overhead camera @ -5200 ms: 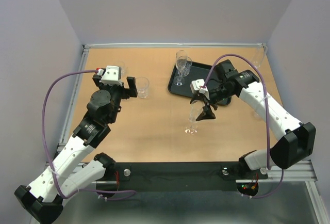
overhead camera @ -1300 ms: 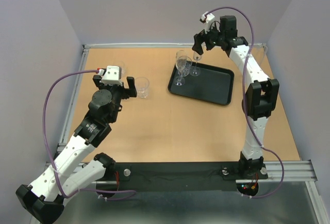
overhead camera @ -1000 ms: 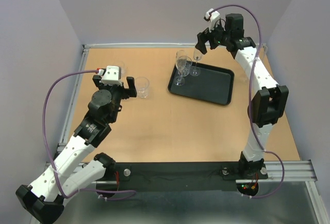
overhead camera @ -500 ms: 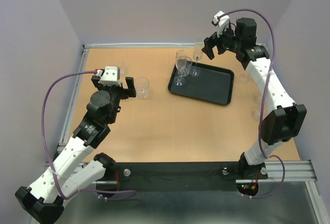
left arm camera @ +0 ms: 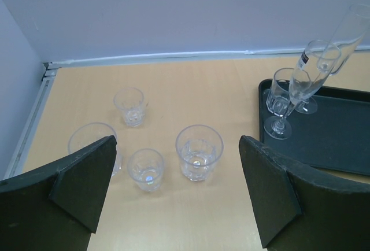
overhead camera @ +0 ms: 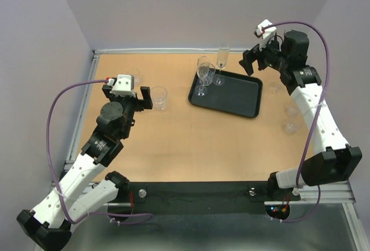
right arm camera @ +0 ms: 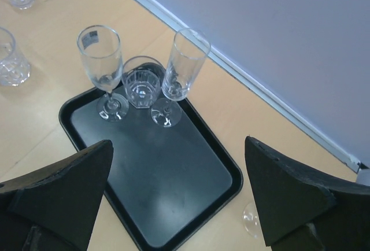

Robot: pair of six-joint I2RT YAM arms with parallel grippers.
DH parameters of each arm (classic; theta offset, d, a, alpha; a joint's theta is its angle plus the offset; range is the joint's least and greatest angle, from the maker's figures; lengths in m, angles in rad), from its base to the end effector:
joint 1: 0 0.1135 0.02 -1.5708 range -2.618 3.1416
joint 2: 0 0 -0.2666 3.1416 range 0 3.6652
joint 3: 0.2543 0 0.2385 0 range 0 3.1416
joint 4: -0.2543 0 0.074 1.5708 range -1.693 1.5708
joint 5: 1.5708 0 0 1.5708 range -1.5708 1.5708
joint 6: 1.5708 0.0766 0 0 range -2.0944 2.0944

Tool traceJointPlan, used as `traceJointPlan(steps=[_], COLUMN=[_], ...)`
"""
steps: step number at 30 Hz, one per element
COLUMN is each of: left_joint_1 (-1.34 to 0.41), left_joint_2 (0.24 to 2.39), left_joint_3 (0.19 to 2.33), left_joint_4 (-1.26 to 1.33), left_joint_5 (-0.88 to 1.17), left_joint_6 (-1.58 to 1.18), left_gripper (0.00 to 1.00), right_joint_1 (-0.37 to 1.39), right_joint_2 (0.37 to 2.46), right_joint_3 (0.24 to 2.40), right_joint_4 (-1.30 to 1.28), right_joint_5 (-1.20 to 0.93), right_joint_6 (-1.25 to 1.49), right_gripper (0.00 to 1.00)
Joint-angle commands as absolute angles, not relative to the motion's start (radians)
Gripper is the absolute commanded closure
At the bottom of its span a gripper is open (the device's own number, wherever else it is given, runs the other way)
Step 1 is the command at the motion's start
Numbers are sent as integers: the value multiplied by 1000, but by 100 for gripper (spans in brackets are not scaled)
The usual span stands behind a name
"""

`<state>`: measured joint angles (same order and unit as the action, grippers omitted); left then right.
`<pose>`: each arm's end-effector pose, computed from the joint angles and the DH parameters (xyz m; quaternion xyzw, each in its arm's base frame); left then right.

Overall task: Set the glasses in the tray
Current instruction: Grab a glass with a robot arm

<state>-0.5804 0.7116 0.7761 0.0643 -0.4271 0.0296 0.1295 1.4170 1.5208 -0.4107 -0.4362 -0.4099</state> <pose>0.1739 -0.0761 0.3808 0.0419 0.6632 -0.0650 0.7445 0.3322 0.0759 0.4172 -0.3331 0.7252 0.0923 0.5955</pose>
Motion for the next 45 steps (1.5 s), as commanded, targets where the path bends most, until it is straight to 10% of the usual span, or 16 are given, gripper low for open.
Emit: traceJointPlan(steps=[1, 28, 45], left_joint_1=[-575, -575, -574], left_joint_2=[692, 673, 669], left_joint_3=[770, 773, 775], left_joint_4=[121, 120, 121], left_joint_5=[-425, -390, -376], left_joint_6=[40, 35, 32], left_gripper=[1, 1, 1], right_joint_1=[91, -227, -241], right_joint_2=[1352, 1170, 1482], right_joint_3=[1476, 1206, 1340], right_joint_4=[-379, -293, -183], right_joint_5=[-417, -220, 29], right_joint_6=[-365, -25, 181], right_gripper=[0, 0, 0])
